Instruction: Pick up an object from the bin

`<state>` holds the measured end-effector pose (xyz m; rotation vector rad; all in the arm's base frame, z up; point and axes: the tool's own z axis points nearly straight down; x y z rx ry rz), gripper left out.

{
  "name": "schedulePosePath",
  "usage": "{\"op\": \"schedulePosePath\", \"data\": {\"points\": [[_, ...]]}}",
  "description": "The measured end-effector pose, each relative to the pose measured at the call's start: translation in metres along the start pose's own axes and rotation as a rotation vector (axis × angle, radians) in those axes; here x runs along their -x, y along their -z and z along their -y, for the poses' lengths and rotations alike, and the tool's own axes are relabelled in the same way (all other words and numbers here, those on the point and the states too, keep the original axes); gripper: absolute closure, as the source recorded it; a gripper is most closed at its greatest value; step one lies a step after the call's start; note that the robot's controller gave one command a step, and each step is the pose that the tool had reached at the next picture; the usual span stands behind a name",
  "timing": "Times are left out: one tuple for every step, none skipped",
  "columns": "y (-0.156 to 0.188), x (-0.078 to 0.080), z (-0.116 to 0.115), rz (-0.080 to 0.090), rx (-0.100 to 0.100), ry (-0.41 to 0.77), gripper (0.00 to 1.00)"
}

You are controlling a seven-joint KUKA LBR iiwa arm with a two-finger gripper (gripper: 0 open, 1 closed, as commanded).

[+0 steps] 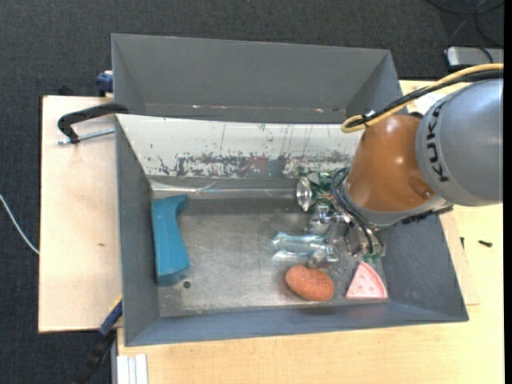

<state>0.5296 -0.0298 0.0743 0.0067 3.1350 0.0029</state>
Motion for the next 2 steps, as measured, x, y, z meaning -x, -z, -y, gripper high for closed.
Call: {"op": "schedulePosePath", "data": {"points": [[0.000, 0.000, 0.000, 0.000, 0.000, 0.000, 1.00], [0.145, 0.003, -0.023, 0.007, 0.000, -0.026, 1.00]]}}
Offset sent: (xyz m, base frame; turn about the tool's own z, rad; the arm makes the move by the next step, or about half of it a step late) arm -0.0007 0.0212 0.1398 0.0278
